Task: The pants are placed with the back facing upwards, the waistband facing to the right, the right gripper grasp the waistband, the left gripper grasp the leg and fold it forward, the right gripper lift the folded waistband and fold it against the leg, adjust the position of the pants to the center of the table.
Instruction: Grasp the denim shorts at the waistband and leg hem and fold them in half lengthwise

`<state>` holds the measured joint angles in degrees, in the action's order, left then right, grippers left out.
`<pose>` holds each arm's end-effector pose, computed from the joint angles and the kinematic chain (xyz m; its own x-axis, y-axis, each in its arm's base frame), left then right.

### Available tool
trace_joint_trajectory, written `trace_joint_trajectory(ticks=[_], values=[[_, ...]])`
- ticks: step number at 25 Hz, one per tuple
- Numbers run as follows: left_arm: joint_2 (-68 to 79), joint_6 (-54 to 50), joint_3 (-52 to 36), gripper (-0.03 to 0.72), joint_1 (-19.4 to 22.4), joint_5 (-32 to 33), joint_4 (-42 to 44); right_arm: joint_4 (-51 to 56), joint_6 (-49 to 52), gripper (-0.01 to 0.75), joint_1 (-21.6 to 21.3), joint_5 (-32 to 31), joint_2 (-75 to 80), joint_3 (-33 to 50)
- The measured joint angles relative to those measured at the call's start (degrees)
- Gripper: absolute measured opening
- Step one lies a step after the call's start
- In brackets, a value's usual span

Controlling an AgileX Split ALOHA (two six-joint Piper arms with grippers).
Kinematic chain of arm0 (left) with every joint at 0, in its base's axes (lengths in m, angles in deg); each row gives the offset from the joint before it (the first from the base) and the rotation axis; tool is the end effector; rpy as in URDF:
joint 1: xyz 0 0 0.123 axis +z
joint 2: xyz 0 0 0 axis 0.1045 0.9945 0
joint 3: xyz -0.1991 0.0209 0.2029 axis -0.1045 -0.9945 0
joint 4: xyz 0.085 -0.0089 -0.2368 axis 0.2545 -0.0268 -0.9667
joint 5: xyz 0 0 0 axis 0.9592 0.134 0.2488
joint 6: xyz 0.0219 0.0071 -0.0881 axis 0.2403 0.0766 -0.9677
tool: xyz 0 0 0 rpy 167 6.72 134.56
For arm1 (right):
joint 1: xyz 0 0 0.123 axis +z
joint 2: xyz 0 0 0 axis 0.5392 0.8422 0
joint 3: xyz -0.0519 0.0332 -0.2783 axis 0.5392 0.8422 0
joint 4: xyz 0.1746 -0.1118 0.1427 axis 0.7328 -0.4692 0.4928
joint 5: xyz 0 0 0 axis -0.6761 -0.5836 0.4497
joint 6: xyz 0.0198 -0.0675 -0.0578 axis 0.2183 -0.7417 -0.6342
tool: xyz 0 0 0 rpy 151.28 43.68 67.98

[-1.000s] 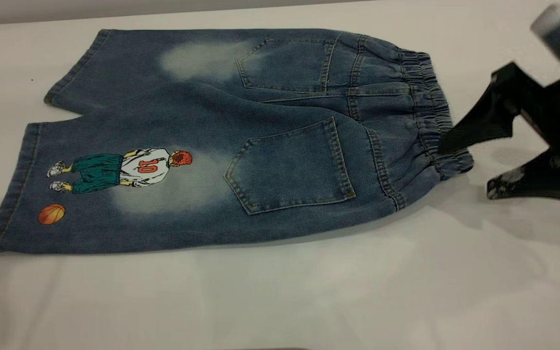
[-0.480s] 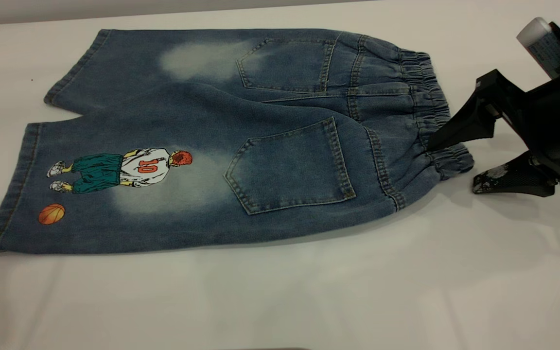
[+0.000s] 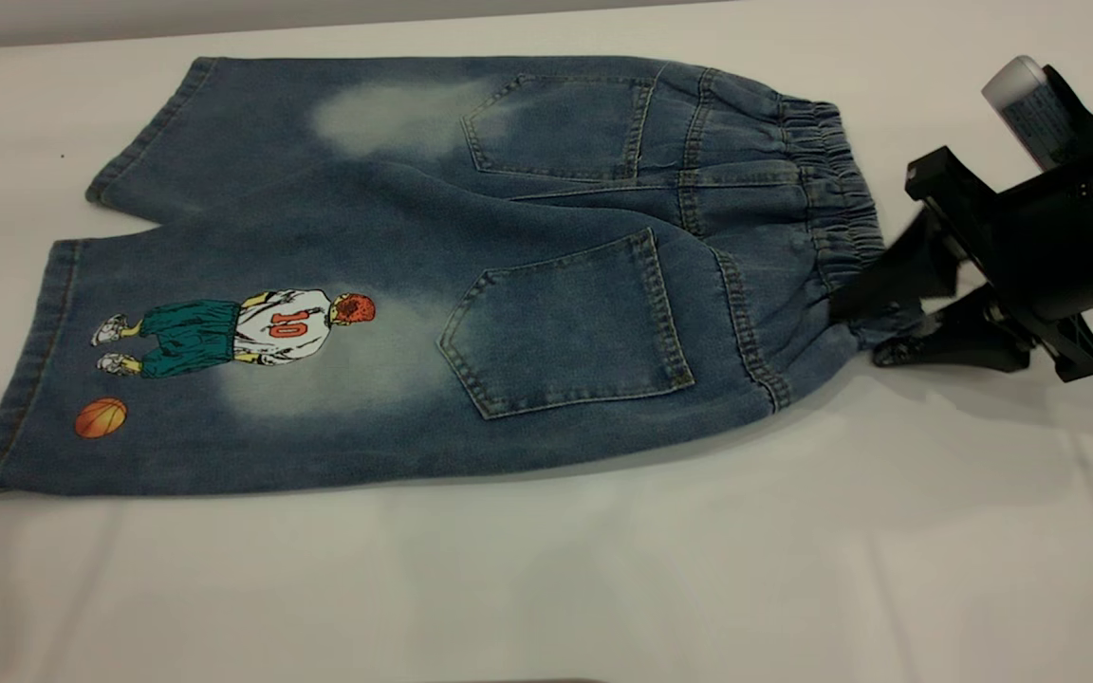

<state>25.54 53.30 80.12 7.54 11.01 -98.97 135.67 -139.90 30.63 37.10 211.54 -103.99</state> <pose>0.2223 -0.0042 0.2710 -0.5960 -0.1087 -0.7956 0.0077 0.9900 -0.1411 0.3025 0.0481 0.0239 -0.9006 0.4320 -0.0484 0.2703 0.6438 0.7159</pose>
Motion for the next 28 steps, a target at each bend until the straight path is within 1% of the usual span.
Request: trace_joint_trajectory(ticks=[2, 3, 4, 7, 13, 21, 28], values=[[0.00, 0.00, 0.00, 0.456, 0.00, 0.07, 0.00, -0.05, -0.96, 0.105, 0.00, 0.14, 0.00, 0.00], [0.00, 0.00, 0.00, 0.456, 0.00, 0.07, 0.00, -0.05, -1.41, 0.066, 0.00, 0.36, 0.00, 0.00], [0.00, 0.00, 0.00, 0.456, 0.00, 0.22, 0.00, -0.25, -1.72, 0.049, 0.00, 0.57, 0.00, 0.00], [0.81, -0.05, 0.00, 0.456, 0.00, 2.02, 0.00, -1.20, -1.94, 0.044, 0.00, 0.91, 0.00, 0.00], [8.59, -3.31, 0.00, 0.456, 0.00, 8.85, 0.61, -4.94, -1.37, 0.044, 0.00, 0.91, -1.30, -1.28], [21.47, -9.37, 0.06, 0.456, 0.00, 10.52, 4.37, -6.33, -0.18, 0.044, 0.00, 0.91, -3.54, -1.68], [29.26, -14.43, 0.51, 0.456, 0.00, 11.82, 11.23, -6.44, -0.17, 0.044, 0.00, 0.91, -3.54, -1.68]])
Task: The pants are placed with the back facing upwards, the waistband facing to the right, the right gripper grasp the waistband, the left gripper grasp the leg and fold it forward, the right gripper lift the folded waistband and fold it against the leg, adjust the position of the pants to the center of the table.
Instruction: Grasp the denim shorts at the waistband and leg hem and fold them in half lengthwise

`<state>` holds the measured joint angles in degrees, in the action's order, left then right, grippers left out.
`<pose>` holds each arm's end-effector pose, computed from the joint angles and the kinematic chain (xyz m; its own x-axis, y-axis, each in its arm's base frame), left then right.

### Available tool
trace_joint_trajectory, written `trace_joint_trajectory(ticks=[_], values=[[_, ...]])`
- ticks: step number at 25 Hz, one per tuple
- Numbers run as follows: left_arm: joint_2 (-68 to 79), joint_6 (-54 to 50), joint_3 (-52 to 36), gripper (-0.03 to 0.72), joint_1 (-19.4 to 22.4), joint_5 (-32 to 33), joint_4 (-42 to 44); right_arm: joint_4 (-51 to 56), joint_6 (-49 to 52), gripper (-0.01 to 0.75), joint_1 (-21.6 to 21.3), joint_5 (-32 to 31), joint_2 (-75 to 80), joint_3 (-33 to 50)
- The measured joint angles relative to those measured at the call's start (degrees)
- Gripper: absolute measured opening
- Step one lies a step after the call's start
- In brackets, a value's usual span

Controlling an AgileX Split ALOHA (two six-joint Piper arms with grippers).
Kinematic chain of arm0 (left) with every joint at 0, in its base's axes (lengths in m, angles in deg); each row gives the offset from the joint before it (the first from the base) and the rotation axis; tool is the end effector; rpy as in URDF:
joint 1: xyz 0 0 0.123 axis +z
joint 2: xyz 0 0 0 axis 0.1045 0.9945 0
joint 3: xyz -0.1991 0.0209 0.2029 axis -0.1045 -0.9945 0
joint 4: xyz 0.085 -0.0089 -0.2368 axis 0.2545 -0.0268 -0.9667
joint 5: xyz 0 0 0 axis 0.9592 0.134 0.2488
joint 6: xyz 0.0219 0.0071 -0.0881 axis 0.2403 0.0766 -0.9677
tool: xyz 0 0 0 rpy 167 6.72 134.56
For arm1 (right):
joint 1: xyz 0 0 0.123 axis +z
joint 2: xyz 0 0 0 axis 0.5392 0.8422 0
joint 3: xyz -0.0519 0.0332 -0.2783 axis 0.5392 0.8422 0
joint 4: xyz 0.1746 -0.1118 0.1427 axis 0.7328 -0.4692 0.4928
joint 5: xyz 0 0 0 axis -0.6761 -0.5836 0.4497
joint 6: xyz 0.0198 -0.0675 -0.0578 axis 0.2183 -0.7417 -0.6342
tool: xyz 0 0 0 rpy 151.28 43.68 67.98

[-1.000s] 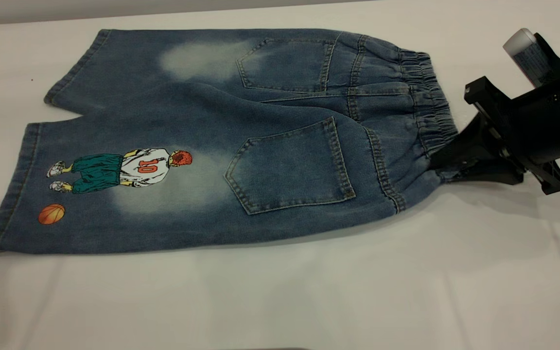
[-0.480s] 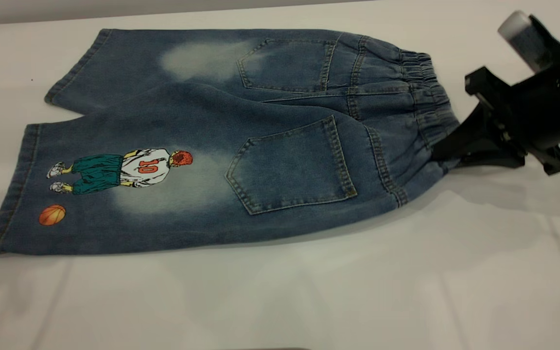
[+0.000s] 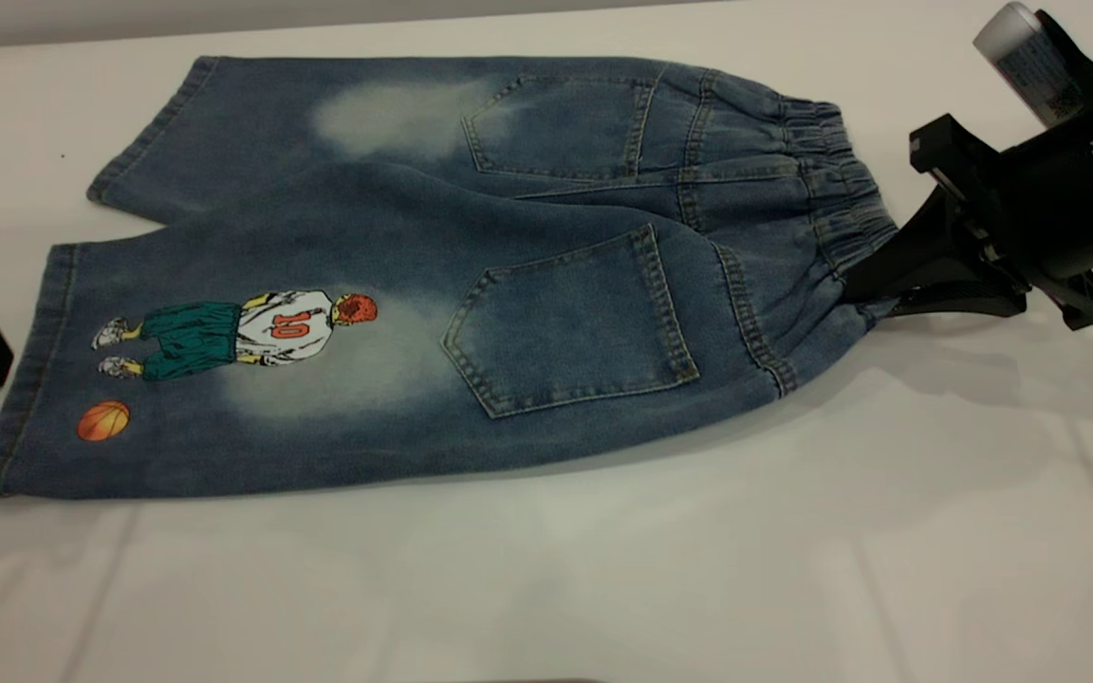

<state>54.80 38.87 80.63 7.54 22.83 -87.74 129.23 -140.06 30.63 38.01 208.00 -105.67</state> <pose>0.2498 -0.0018 0.1390 -0.9660 -0.1659 -0.1982 -0.1439 0.9822 -0.1209 0.3104 0.0480 0.0434 -0.9327 0.3293 -0.1474 0.1359 0.6992 0.7019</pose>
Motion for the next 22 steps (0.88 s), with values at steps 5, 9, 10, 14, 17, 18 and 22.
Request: trace_joint_trajectory(ticks=[5, 9, 10, 14, 17, 18, 22], values=[[2.41, -4.85, 0.11, 0.456, 0.00, -2.48, 7.02, 0.00, 0.00, 0.044, 0.00, 0.00, 0.00, 0.00], [4.80, -10.04, 0.11, 0.456, 0.00, -2.82, 13.04, -0.02, 0.00, 0.044, 0.00, -0.05, 0.00, 0.00], [5.44, -11.46, 0.11, 0.456, 0.00, -3.25, 14.06, -0.02, 0.00, 0.044, 0.00, -0.05, 0.00, 0.00], [8.53, -13.90, 0.15, 0.456, 0.00, -4.80, 15.96, -0.02, 0.00, 0.044, 0.00, -0.05, 0.00, 0.00], [11.35, -14.40, 0.15, 0.456, 0.00, -7.31, 15.96, -0.02, 0.00, 0.044, 0.00, -0.05, 0.00, 0.00], [12.29, -14.53, 0.15, 0.456, 0.00, -8.29, 15.90, -0.02, 0.00, 0.044, 0.00, -0.05, 0.00, 0.00], [15.16, -14.57, 0.28, 0.456, 0.00, -12.00, 15.32, -0.02, 0.00, 0.044, 0.00, -0.05, 0.00, 0.00]])
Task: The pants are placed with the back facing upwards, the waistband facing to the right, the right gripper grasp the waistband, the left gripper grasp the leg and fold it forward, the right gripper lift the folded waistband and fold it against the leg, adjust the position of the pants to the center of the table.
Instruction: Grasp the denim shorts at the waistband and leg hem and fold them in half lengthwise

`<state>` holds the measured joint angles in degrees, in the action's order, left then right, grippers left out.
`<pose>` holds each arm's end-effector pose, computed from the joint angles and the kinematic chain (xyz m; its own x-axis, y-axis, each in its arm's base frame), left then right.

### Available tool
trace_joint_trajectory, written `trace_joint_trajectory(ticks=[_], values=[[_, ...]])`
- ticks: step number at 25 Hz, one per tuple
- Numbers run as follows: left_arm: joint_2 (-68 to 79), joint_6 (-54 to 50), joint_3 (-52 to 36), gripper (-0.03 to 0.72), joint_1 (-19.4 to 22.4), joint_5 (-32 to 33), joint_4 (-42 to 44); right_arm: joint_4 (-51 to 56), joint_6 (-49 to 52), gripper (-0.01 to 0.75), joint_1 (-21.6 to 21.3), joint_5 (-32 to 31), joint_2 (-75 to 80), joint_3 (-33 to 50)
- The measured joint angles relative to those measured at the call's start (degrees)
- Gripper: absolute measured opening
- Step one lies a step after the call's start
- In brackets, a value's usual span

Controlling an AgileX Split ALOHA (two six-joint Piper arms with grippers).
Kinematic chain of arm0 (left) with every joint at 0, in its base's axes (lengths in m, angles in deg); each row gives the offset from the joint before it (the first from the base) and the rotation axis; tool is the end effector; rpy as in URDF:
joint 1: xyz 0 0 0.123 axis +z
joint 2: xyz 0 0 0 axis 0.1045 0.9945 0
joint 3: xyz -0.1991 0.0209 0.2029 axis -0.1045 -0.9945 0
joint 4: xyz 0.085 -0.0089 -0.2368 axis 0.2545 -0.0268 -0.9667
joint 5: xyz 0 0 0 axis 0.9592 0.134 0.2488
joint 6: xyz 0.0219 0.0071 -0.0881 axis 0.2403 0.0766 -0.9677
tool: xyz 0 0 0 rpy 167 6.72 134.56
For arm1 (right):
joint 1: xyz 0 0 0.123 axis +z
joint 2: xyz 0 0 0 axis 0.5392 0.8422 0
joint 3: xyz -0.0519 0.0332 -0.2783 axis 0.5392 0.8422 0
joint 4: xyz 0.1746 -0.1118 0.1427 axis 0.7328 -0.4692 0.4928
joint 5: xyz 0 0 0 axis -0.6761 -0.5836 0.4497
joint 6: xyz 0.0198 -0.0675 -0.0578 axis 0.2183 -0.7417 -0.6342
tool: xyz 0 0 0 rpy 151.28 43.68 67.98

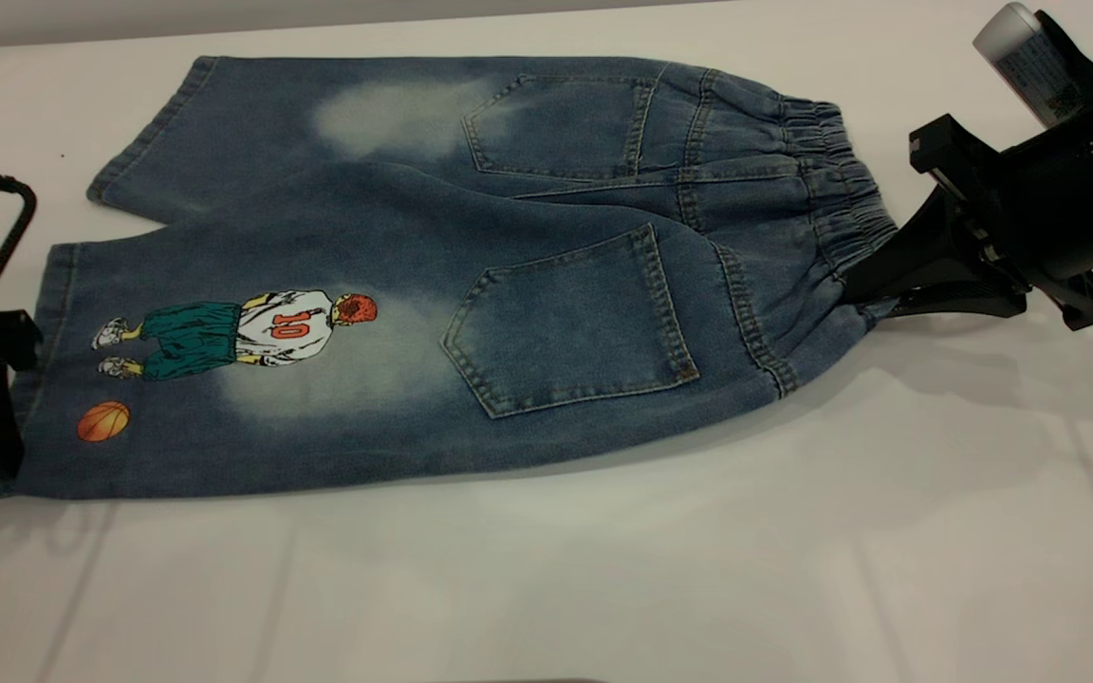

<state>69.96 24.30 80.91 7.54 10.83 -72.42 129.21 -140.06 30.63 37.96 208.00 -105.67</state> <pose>0.2649 0.0091 0.0744 -0.9709 -0.1802 -0.1578 -0.1818 0.9833 -0.0041 0.3104 0.0481 0.0434 -0.9328 0.3288 -0.1473 0.1354 0.6987 0.7024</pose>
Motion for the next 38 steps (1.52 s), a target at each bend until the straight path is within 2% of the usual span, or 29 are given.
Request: trace_joint_trajectory(ticks=[6, 15, 18, 22, 23, 26, 32, 38], values=[[2.85, 0.00, 0.33, 0.449, 0.00, -3.51, -1.38, 0.00, 0.00, 0.044, 0.00, -0.32, 0.00, 0.00], [4.48, 0.21, 0.36, 0.372, -0.48, -4.90, -3.52, 0.00, 0.00, 0.044, 0.00, -0.39, 0.00, 0.00], [4.48, 0.21, 0.40, 0.288, -0.53, -5.39, -3.72, 0.00, 0.00, 0.044, 0.00, -0.44, 0.00, 0.00], [4.48, 0.39, 0.40, 0.076, -0.65, -5.83, -3.77, 0.00, 0.00, 0.044, 0.00, -0.86, 0.00, 0.00], [4.48, 0.65, 0.40, 0.057, -0.65, -5.83, -3.77, -0.04, 0.00, 0.044, 0.00, -1.01, 0.00, 0.00], [3.45, 1.58, 0.40, 0.051, -0.65, -4.80, -3.72, -0.29, 0.00, 0.044, -0.88, -2.53, 0.00, 0.00], [-7.31, 1.87, 0.40, 0.051, -0.65, 2.56, -3.72, -3.08, 0.91, 0.044, -4.12, -8.06, 0.00, 0.00], [-20.12, 1.91, 0.34, 0.051, -0.65, 10.39, -3.67, -4.97, 2.30, 0.044, -4.37, -11.06, -0.57, 0.64]])
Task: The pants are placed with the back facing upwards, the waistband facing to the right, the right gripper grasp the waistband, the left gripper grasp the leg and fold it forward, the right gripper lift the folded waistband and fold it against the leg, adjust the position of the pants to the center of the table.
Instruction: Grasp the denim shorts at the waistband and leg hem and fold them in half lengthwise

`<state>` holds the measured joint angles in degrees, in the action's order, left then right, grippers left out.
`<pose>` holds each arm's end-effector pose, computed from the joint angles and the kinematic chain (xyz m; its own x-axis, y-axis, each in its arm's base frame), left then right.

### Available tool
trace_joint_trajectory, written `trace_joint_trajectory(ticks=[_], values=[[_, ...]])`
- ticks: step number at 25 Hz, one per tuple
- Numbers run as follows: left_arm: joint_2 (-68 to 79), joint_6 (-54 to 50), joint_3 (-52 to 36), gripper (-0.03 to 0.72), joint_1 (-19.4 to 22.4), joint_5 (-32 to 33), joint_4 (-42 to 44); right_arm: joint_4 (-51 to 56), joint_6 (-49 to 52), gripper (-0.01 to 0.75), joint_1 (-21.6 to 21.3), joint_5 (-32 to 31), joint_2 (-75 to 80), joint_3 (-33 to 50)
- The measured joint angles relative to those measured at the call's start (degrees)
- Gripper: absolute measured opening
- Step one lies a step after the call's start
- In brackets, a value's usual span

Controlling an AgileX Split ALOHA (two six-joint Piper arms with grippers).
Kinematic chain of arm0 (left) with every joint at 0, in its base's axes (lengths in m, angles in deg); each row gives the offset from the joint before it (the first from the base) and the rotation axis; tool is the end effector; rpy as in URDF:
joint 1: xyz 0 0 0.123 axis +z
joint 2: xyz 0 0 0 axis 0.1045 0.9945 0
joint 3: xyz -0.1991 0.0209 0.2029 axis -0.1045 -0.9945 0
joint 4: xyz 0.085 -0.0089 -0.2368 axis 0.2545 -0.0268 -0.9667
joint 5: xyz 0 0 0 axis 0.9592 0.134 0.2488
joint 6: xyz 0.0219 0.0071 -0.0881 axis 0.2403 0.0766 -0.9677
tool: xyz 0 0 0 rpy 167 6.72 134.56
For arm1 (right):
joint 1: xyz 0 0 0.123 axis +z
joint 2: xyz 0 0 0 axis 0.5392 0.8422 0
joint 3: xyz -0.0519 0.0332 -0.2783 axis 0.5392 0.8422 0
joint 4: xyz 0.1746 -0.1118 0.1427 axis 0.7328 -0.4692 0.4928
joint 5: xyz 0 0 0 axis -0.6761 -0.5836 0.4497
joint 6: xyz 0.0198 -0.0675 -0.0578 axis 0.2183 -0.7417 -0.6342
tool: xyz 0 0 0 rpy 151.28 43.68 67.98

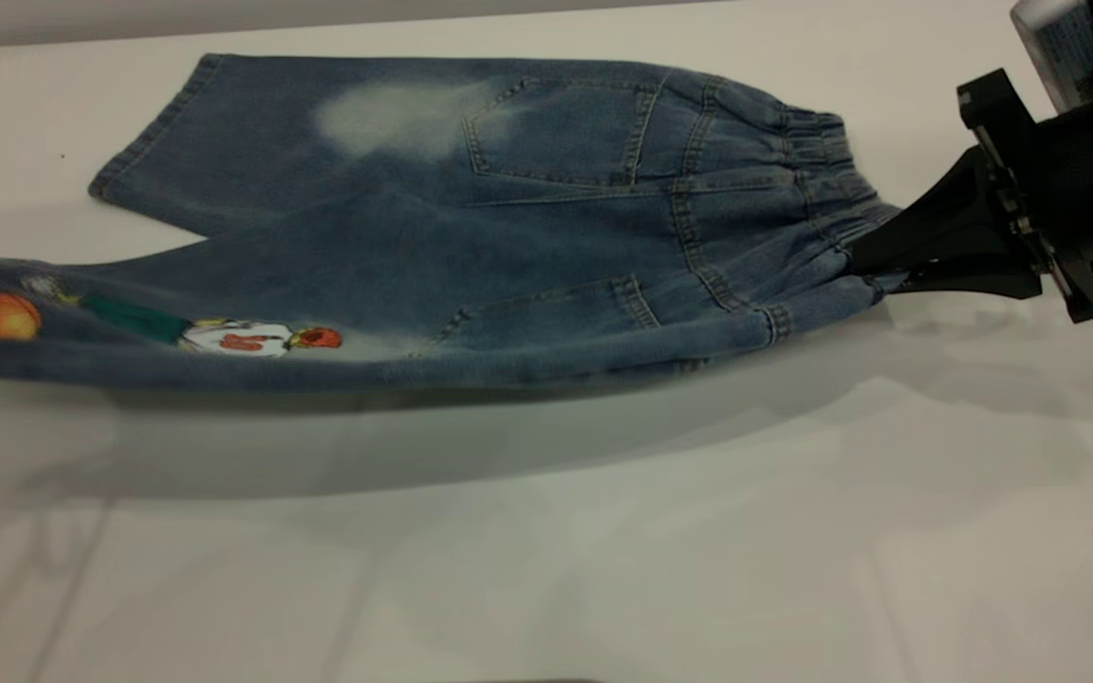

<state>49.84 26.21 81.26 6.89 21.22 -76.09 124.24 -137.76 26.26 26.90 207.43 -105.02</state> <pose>0.2519 0.0043 0.1632 -0.9263 -0.1965 -0.3214 -0.1884 0.9805 -0.0565 0.3040 0.0380 0.0559 -0.9448 0.3140 -0.0936 0.1108 0.5750 0.8106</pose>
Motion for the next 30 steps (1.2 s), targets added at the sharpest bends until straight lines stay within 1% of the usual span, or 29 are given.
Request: trace_joint_trajectory(ticks=[3, 7, 11, 15, 23, 27, 30], values=[[-4.24, 0.02, 0.00, 0.051, 0.00, 2.12, 0.00, 0.44, -0.58, 0.044, 0.00, -0.05, -2.93, 2.54], [-5.71, 0.02, -0.05, 0.051, 0.00, 2.30, 0.06, -0.19, -0.79, 0.044, 0.00, 0.33, -9.01, 5.24], [-5.59, 0.08, -0.10, 0.051, 0.00, -1.13, 0.54, -0.81, -0.62, 0.044, 0.00, 1.06, -12.02, 5.61], [-4.78, 0.08, 1.75, 0.051, 0.00, -3.04, 1.10, -0.63, -0.62, 0.044, 0.00, 3.61, -12.08, 5.61], [4.35, 0.21, 10.98, 0.051, -0.20, -7.26, 2.03, 4.94, -6.00, 0.044, 0.06, 3.94, -12.08, 5.21], [10.39, 0.21, 17.20, 0.051, -0.64, -8.63, 2.24, 5.84, -6.22, 0.044, 0.06, 3.94, -11.13, 2.25], [14.59, 0.35, 22.22, 0.051, -2.07, -8.81, 2.67, 6.45, -6.22, 0.044, 0.06, 4.16, -8.61, -0.39]])
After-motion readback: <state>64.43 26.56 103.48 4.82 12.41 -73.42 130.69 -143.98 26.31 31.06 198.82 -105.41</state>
